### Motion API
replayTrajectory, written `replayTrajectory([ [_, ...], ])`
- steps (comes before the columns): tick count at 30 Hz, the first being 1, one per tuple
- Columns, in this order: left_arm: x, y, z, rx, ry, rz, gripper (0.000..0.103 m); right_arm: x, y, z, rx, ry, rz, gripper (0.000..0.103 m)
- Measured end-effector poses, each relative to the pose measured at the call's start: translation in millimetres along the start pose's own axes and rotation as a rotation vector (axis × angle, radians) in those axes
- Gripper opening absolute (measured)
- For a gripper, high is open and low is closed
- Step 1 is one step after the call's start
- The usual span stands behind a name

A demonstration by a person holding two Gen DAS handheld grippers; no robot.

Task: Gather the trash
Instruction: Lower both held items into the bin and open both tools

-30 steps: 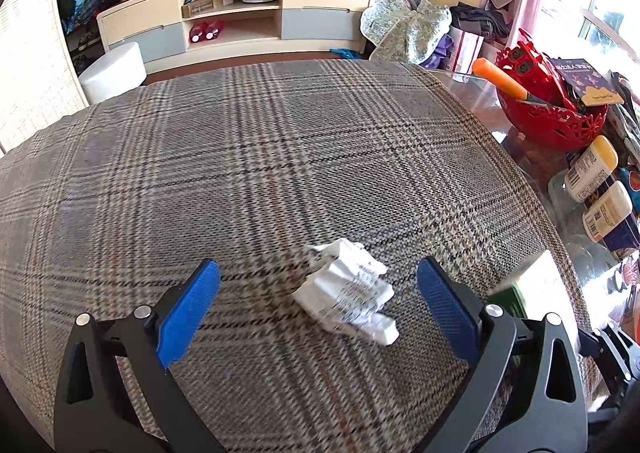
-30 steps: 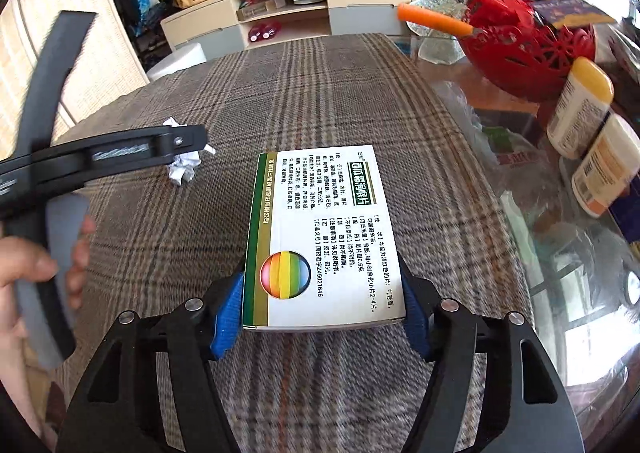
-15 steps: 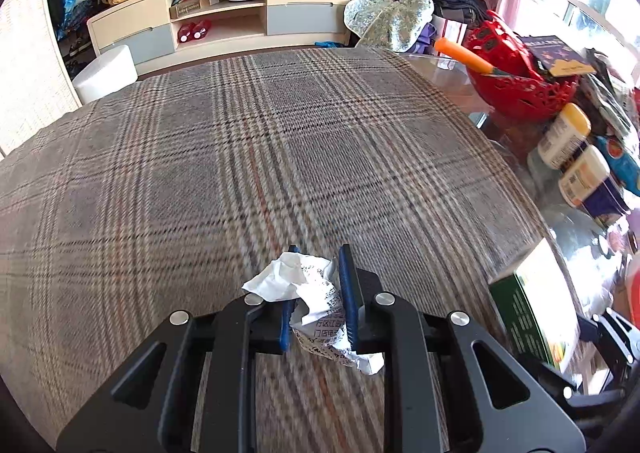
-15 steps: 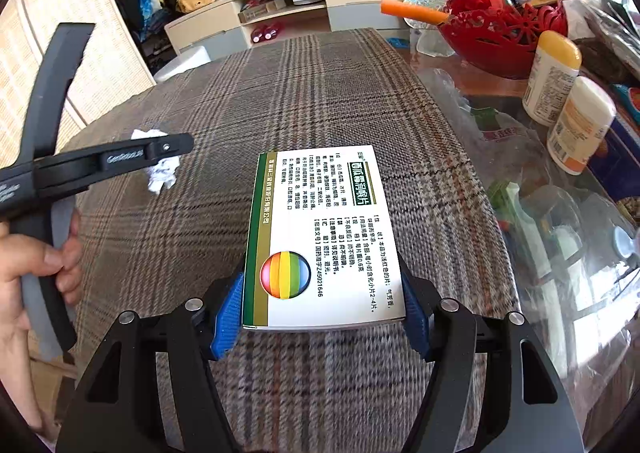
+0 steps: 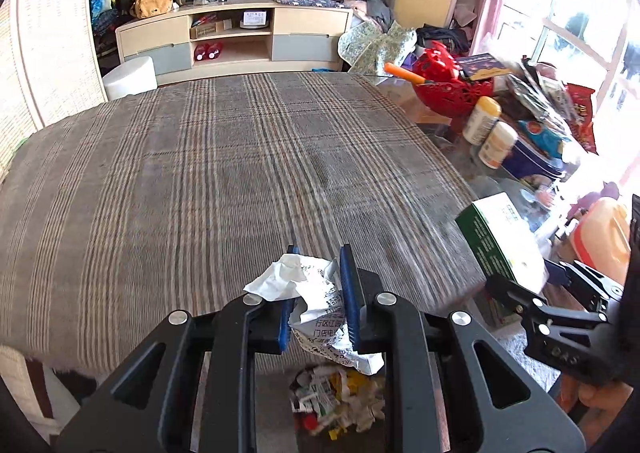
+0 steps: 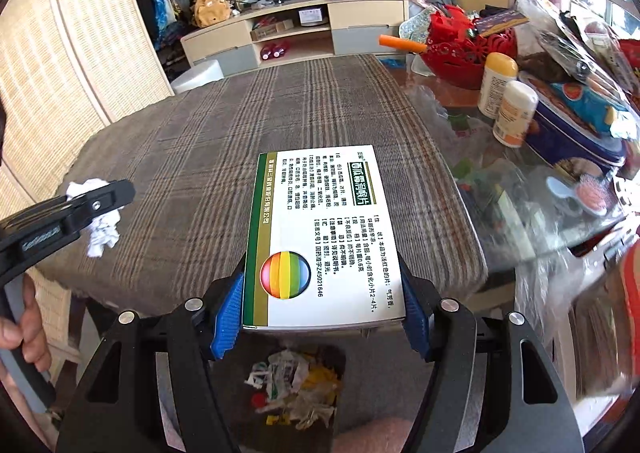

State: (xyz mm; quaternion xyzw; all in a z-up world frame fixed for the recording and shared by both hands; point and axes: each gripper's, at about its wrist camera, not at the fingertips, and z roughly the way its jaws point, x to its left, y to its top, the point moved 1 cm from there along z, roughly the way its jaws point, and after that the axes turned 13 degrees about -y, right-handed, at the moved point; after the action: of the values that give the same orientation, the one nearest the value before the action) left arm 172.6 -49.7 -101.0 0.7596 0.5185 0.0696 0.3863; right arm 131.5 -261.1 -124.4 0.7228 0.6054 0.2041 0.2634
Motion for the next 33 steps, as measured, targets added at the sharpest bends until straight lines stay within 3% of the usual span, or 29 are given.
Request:
replayTrajectory([
  [8, -20, -76, -48, -0.056, -0.014, -0.009, 0.021, 3, -53, -43, -0.006, 0.003, -0.017, 0.067],
  [15, -26, -127, -50, -0.033, -0.013, -0.016, 0.022, 14, -103, -35, 0.073, 0.019, -0.044, 0.067],
  [26, -12, -187, 17, 0.153, -0.108, -0.108, 0.021, 26, -164, 15, 0.199, -0.004, -0.067, 0.067],
  [33, 2, -204, 62, 0.221, -0.114, -0.159, 0.021, 30, -188, 53, 0.281, -0.002, -0.063, 0.067],
])
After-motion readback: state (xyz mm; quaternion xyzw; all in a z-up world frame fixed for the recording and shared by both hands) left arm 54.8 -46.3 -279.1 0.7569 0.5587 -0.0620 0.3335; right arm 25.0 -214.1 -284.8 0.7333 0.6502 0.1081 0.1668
